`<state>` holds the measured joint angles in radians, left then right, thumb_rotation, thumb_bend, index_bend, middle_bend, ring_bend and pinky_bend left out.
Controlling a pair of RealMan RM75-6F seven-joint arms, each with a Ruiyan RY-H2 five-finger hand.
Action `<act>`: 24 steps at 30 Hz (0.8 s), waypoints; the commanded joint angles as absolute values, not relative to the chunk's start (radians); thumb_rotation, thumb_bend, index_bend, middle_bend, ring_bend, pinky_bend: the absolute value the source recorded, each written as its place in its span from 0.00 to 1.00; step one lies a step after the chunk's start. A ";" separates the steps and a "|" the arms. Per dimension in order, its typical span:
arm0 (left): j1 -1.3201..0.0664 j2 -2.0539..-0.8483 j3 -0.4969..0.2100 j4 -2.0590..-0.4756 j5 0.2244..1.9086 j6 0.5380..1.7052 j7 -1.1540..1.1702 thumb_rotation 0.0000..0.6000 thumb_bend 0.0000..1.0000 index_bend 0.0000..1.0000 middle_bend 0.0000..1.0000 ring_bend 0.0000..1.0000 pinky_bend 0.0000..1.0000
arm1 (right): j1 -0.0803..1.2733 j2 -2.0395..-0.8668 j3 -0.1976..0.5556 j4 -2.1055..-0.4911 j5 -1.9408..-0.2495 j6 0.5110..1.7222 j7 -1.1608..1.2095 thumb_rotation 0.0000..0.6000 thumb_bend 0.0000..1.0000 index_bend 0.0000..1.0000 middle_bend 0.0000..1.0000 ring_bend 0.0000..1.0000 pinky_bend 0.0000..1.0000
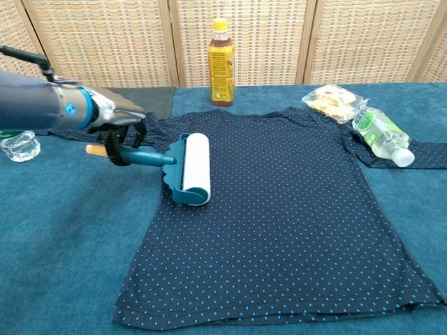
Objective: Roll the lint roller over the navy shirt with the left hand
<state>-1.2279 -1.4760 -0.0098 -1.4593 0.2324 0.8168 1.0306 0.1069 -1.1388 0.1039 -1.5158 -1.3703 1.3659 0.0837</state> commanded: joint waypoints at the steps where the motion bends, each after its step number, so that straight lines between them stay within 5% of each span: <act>1: -1.246 -1.492 -0.004 -1.445 0.219 0.811 1.041 1.00 0.86 0.86 0.87 0.70 0.70 | 0.107 -1.138 0.105 -1.515 -1.369 1.366 0.086 1.00 0.15 0.01 0.00 0.00 0.00; 15: -1.369 -1.615 -0.024 -1.365 0.124 0.825 1.115 1.00 0.87 0.87 0.87 0.70 0.70 | 0.111 -1.143 0.108 -1.497 -1.360 1.352 0.110 1.00 0.15 0.01 0.00 0.00 0.00; 24: -1.482 -1.725 -0.087 -1.323 0.046 0.932 1.236 1.00 0.88 0.88 0.87 0.70 0.72 | 0.116 -1.149 0.103 -1.485 -1.365 1.337 0.126 1.00 0.15 0.01 0.00 0.00 0.00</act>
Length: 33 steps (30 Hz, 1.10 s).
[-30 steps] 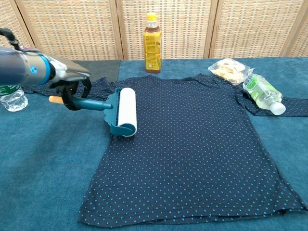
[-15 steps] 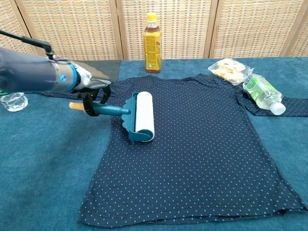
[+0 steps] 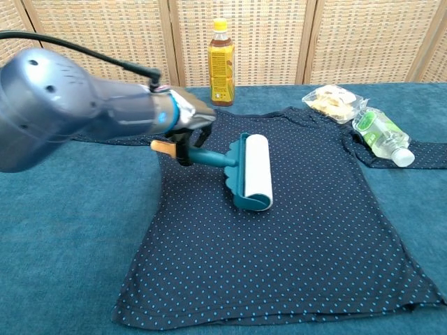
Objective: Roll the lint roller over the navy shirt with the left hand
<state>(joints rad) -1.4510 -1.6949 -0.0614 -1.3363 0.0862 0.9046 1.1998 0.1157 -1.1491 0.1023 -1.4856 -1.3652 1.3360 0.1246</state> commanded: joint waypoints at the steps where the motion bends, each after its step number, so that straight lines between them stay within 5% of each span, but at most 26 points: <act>1: -1.488 -1.729 -0.090 -1.322 0.039 0.938 1.247 1.00 0.88 0.88 0.87 0.70 0.72 | 0.115 -1.148 0.103 -1.485 -1.365 1.338 0.128 1.00 0.15 0.01 0.00 0.00 0.00; 10: -1.487 -1.732 -0.084 -1.341 0.011 0.967 1.290 1.00 0.88 0.88 0.87 0.70 0.72 | 0.110 -1.141 0.107 -1.487 -1.364 1.348 0.138 1.00 0.15 0.01 0.00 0.00 0.00; 22: -1.330 -1.554 0.076 -1.512 0.145 1.035 1.228 1.00 0.88 0.88 0.87 0.70 0.72 | 0.108 -1.143 0.094 -1.517 -1.394 1.367 0.097 1.00 0.15 0.01 0.00 0.00 0.00; 33: -1.260 -1.484 0.101 -1.551 0.230 1.029 1.167 1.00 0.88 0.88 0.87 0.70 0.72 | 0.110 -1.147 0.086 -1.535 -1.407 1.370 0.068 1.00 0.15 0.01 0.00 0.00 0.00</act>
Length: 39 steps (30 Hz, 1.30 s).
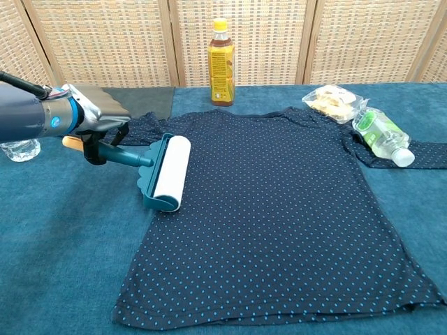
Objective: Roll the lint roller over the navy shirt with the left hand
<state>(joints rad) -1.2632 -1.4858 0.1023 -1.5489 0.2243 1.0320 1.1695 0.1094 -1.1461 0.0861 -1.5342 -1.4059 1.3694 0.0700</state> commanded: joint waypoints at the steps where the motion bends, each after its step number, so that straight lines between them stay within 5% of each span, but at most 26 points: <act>1: -1.261 -1.490 0.096 -1.549 0.237 1.027 1.168 1.00 0.88 0.88 0.87 0.70 0.72 | 0.110 -1.148 0.085 -1.535 -1.407 1.370 0.067 1.00 0.15 0.01 0.00 0.00 0.00; 25: -1.415 -1.738 -0.097 -1.436 0.107 1.066 1.328 1.00 0.88 0.88 0.87 0.70 0.72 | 0.116 -1.153 0.090 -1.508 -1.384 1.347 0.089 1.00 0.15 0.01 0.00 0.00 0.00; 39: -1.366 -1.693 -0.075 -1.487 0.131 1.091 1.318 1.00 0.88 0.88 0.87 0.70 0.72 | 0.114 -1.152 0.088 -1.512 -1.387 1.352 0.079 1.00 0.15 0.01 0.00 0.00 0.00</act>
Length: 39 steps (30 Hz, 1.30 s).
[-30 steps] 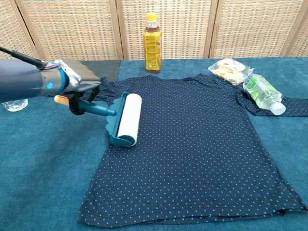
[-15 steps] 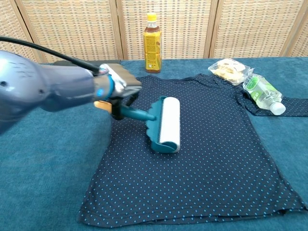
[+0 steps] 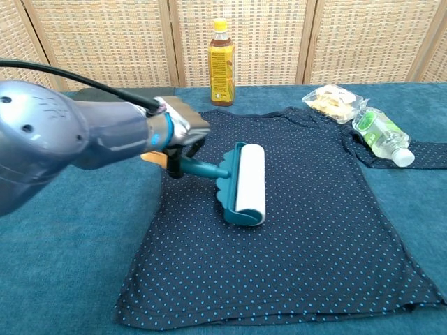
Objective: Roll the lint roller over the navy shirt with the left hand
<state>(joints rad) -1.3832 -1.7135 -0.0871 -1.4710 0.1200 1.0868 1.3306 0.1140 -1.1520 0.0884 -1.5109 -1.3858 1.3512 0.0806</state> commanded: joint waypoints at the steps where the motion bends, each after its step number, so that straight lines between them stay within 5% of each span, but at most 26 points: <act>1: -1.357 -1.681 -0.068 -1.495 0.137 1.093 1.313 1.00 0.88 0.88 0.87 0.70 0.72 | 0.114 -1.152 0.087 -1.513 -1.388 1.353 0.077 1.00 0.15 0.01 0.00 0.00 0.00; 20: -1.115 -1.347 0.068 -1.718 0.463 1.099 1.010 1.00 0.85 0.88 0.86 0.70 0.72 | 0.112 -1.162 0.064 -1.555 -1.444 1.385 0.012 1.00 0.15 0.01 0.00 0.00 0.00; 27: -1.071 -1.314 0.083 -1.704 0.537 1.086 0.955 1.00 0.72 0.84 0.77 0.64 0.62 | 0.107 -1.161 0.059 -1.568 -1.461 1.402 -0.001 1.00 0.15 0.01 0.00 0.00 0.00; 30: -1.062 -1.311 0.089 -1.696 0.545 1.093 0.964 1.00 0.62 0.70 0.63 0.54 0.51 | 0.107 -1.161 0.060 -1.569 -1.459 1.404 -0.002 1.00 0.15 0.01 0.00 0.00 0.00; 35: -1.053 -1.323 0.092 -1.687 0.506 1.096 0.996 1.00 0.38 0.20 0.06 0.08 0.18 | 0.105 -1.160 0.061 -1.572 -1.462 1.410 -0.002 1.00 0.15 0.01 0.00 0.00 0.00; 39: -1.041 -1.335 0.085 -1.672 0.510 1.089 0.981 1.00 0.31 0.05 0.00 0.00 0.02 | 0.104 -1.160 0.059 -1.573 -1.464 1.412 -0.006 1.00 0.15 0.01 0.00 0.00 0.00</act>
